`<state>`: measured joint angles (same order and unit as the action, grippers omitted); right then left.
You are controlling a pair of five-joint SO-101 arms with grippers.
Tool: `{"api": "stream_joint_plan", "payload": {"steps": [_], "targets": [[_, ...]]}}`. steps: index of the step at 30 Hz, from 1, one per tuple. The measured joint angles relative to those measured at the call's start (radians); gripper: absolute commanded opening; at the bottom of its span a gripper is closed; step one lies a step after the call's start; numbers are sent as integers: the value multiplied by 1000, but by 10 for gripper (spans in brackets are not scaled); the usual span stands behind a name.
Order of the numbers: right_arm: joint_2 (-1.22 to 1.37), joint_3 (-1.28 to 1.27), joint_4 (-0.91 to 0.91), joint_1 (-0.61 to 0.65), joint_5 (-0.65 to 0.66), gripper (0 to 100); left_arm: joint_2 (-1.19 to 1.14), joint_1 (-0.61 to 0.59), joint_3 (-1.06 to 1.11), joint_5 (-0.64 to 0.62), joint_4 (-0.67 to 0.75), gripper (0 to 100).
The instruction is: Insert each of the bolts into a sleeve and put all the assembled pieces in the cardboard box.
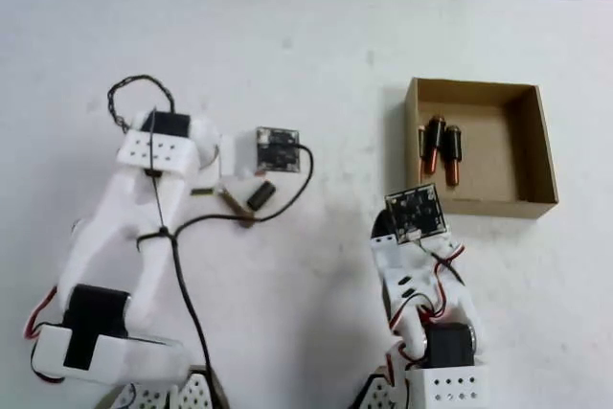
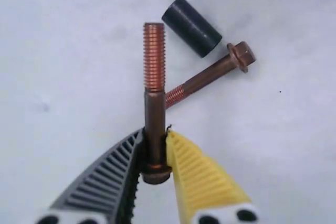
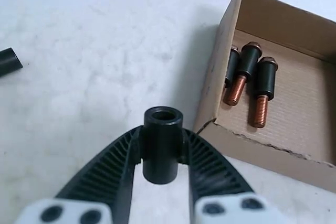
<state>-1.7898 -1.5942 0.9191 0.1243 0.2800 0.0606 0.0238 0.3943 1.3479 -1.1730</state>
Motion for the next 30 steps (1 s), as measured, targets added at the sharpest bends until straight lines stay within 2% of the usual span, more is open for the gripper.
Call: {"api": "stream_joint_plan", "payload": {"steps": [4, 8, 14, 22, 30], "targets": [[0, 0, 0, 0, 0, 19, 0, -51, 5, 23, 9, 20], [0, 0, 0, 0, 0, 19, 0, -97, 54, 115, 12, 20], [0, 0, 0, 0, 0, 19, 0, -181, 117, 184, 18, 20], [0, 0, 0, 0, 0, 19, 0, -210, 176, 238, 18, 20], [0, 0, 0, 0, 0, 19, -5, -276, 184, 241, 68, 20]]}}
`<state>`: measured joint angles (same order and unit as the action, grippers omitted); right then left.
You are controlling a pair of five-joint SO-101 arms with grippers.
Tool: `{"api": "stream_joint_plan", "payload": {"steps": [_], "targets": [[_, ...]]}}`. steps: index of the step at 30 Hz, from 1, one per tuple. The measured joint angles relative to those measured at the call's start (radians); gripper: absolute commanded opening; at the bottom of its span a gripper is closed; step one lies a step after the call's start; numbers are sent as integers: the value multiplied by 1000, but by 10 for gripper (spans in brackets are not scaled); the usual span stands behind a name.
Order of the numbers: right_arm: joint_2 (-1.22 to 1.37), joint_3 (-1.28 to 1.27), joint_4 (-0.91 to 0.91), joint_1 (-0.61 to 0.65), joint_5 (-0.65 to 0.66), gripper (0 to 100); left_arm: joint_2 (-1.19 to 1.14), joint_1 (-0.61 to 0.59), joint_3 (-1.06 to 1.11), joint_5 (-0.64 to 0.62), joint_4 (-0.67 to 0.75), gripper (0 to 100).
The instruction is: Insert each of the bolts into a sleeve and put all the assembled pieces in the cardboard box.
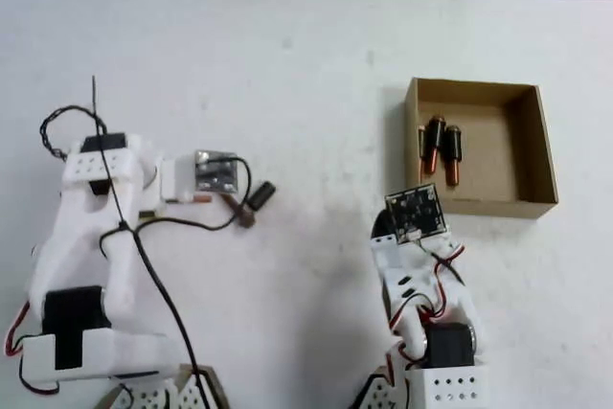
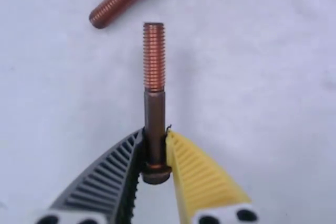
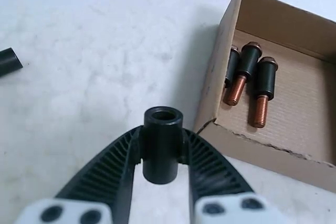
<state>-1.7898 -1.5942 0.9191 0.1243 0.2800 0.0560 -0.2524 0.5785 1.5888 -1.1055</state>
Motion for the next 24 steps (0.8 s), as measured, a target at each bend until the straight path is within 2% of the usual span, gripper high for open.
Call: {"api": "stream_joint_plan", "payload": {"steps": [6, 14, 24], "targets": [[0, 0, 0, 0, 0, 19, -123, 0, -8, 0, 31, 20], [0, 0, 0, 0, 0, 19, -302, 5, -157, 0, 34, 21], [0, 0, 0, 0, 0, 20, -379, 15, -270, 0, 15, 23]]}}
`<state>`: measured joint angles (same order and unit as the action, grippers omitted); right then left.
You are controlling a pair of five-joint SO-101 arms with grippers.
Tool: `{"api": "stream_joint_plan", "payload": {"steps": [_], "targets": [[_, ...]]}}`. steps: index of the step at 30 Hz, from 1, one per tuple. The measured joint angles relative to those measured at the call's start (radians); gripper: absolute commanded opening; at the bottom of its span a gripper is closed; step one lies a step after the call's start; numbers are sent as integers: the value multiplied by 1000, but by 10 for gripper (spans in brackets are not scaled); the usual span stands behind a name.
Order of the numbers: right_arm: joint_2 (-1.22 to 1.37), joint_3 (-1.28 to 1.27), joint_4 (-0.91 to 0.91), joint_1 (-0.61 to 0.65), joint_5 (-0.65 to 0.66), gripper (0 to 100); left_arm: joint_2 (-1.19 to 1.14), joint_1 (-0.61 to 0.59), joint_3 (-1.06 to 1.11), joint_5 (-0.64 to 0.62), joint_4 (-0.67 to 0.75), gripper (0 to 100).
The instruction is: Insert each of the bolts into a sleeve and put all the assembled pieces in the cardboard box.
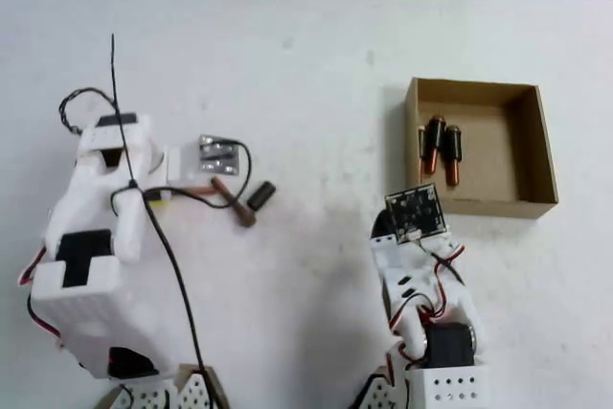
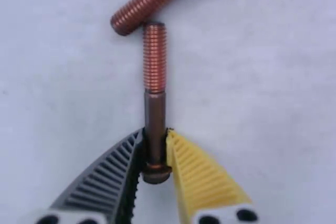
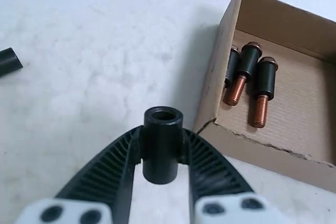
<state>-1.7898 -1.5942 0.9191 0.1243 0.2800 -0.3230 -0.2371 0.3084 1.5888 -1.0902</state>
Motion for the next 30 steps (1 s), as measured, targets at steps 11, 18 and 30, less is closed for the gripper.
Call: {"api": "stream_joint_plan", "payload": {"steps": [11, 18, 30], "targets": [[0, 0, 0, 0, 0, 21, -12, 18, -11, 0, -5, 24], [0, 0, 0, 0, 25, 18, -26, 18, -38, 0, -37, 110], [0, 0, 0, 0, 63, 18, -34, 41, -167, 2, -230, 154]]}}
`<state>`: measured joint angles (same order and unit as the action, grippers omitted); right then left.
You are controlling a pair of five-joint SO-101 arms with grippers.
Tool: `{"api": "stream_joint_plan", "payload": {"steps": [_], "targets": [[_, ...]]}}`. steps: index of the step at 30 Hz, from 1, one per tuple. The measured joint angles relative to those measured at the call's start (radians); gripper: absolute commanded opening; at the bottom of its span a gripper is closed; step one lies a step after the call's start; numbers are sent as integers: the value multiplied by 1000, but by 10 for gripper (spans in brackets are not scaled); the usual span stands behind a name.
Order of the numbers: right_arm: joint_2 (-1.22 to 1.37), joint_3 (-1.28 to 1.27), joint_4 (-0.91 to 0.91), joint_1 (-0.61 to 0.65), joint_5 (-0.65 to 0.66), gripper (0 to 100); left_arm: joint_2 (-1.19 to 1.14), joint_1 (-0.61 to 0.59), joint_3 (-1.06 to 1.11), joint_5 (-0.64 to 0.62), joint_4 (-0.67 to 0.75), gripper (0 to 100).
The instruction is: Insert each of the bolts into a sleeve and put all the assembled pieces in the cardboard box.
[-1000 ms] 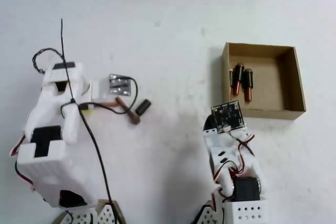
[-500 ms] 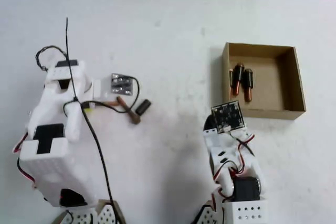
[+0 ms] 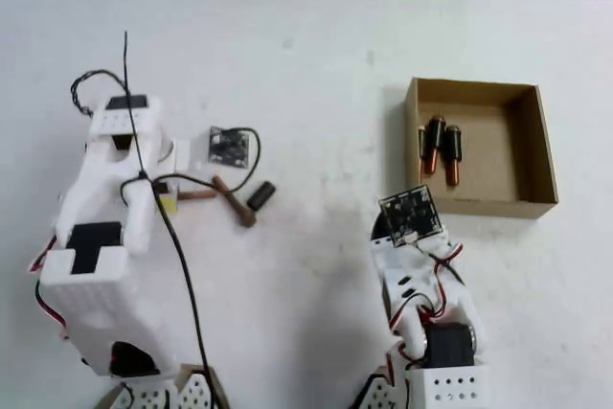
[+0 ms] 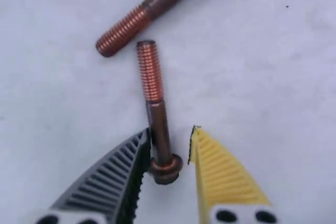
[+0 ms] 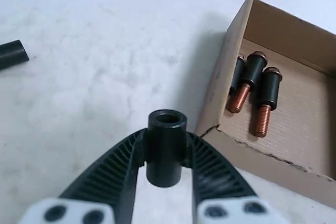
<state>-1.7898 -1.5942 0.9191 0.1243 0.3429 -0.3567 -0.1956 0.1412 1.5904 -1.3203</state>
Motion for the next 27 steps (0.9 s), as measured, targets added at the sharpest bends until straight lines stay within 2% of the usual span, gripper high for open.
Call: {"api": "stream_joint_plan", "payload": {"steps": [11, 13, 22, 27], "targets": [[0, 0, 0, 0, 0, 17, -2, 2, -61, 0, -32, 154], [0, 0, 0, 0, 0, 17, -2, 2, -110, -32, -61, 154], [0, 0, 0, 0, 0, 17, -2, 2, -463, -413, -321, 154], [0, 0, 0, 0, 0, 17, -2, 52, -520, -732, -425, 154]]}}
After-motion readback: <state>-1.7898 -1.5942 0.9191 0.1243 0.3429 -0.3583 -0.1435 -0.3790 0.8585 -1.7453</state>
